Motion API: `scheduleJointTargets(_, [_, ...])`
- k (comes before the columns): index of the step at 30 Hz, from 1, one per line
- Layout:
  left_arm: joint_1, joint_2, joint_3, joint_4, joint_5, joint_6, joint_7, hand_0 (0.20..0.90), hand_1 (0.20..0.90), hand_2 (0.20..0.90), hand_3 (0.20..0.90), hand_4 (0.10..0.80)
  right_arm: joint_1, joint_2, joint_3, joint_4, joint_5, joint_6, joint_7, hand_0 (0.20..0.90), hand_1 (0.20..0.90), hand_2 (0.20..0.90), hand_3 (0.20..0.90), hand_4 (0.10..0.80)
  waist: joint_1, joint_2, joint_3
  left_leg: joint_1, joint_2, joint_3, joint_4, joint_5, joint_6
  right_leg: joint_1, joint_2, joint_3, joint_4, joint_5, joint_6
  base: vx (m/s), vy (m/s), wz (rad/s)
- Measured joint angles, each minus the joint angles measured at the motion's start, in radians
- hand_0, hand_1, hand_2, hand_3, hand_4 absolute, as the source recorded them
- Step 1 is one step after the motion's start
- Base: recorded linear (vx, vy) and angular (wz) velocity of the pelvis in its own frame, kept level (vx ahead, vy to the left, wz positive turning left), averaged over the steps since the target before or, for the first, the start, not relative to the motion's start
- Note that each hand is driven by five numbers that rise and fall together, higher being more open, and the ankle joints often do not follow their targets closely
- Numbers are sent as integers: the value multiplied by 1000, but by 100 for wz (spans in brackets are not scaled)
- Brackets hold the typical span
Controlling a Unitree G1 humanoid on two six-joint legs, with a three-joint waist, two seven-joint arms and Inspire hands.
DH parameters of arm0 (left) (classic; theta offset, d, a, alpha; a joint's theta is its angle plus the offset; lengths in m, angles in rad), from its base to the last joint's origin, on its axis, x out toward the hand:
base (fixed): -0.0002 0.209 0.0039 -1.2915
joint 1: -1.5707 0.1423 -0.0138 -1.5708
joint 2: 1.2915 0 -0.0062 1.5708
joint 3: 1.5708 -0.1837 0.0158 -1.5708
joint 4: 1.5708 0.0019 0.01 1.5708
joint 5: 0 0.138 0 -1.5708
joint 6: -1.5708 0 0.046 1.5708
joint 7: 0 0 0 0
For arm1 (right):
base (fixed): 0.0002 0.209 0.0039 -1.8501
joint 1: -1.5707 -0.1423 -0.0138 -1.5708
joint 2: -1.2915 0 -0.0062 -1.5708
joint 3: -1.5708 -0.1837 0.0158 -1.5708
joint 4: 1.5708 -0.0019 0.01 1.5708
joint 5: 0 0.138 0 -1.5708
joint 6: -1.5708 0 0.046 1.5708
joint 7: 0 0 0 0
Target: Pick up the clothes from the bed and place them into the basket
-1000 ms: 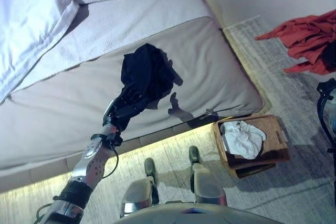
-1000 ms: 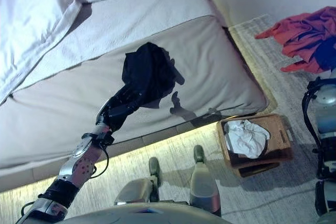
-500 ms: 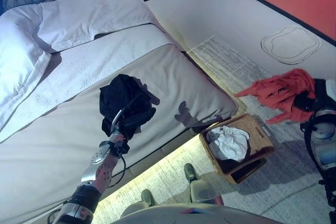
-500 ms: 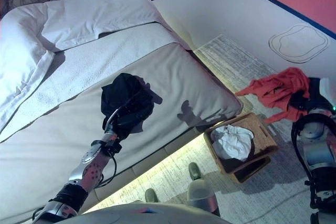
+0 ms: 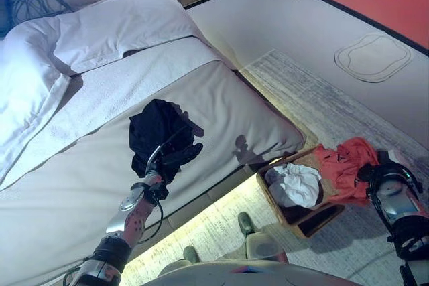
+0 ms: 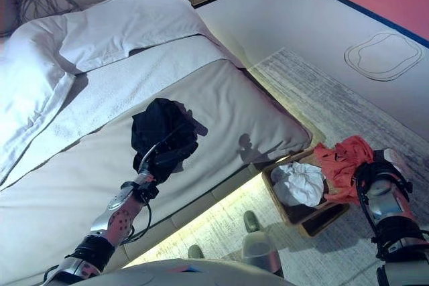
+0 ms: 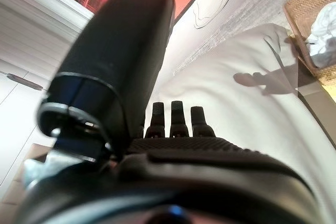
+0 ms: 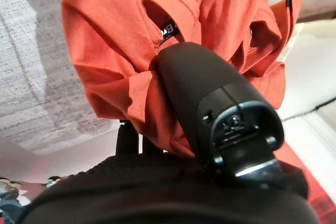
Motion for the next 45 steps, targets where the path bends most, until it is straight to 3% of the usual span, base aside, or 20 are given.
scheduleJointTargets(11, [0, 0, -11, 11, -1, 0, -7, 900, 900, 900, 900, 800, -44, 19, 0, 32, 4, -15, -79, 900, 900, 900, 900, 800, 20, 27, 0, -7, 1, -12, 0, 1, -1, -2, -1, -15, -1, 0, 0, -1, -7, 3])
scheduleJointTargets(27, [0, 6, -11, 11, -1, 0, -25, 900, 900, 900, 900, 800, -44, 19, 0, 103, -1, 37, -43, 900, 900, 900, 900, 800, 31, 28, 0, -15, 2, -22, -1, 1, -1, -4, -3, -21, -1, -1, 0, 6, -2, 1])
scheduleJointTargets(36, [21, -19, -10, 11, -1, -6, -18, 900, 900, 900, 900, 800, -51, 17, 1, -295, -119, -8, -187, 900, 900, 900, 900, 800, 32, 40, 7, -16, 3, -46, -1, 6, -4, 7, -5, -42, -1, -1, 0, 39, 19, 6])
scheduleJointTargets(42, [31, -41, -14, 40, 61, -72, -1, 900, 900, 900, 900, 800, -251, -36, 135, -332, -235, -27, -232, 900, 900, 900, 900, 800, 74, 48, 13, -74, 5, -111, 23, 27, -16, -8, -22, -113, -1, -8, 0, -120, 35, 34])
scheduleJointTargets(45, [-14, -39, -40, 41, 79, -101, 10, 900, 900, 900, 900, 800, -445, -97, 217, -263, -239, -32, -245, 900, 900, 900, 900, 800, 119, 65, 79, -198, -10, -177, 144, 29, -17, -58, -43, -171, 32, -2, -2, -251, 74, 59])
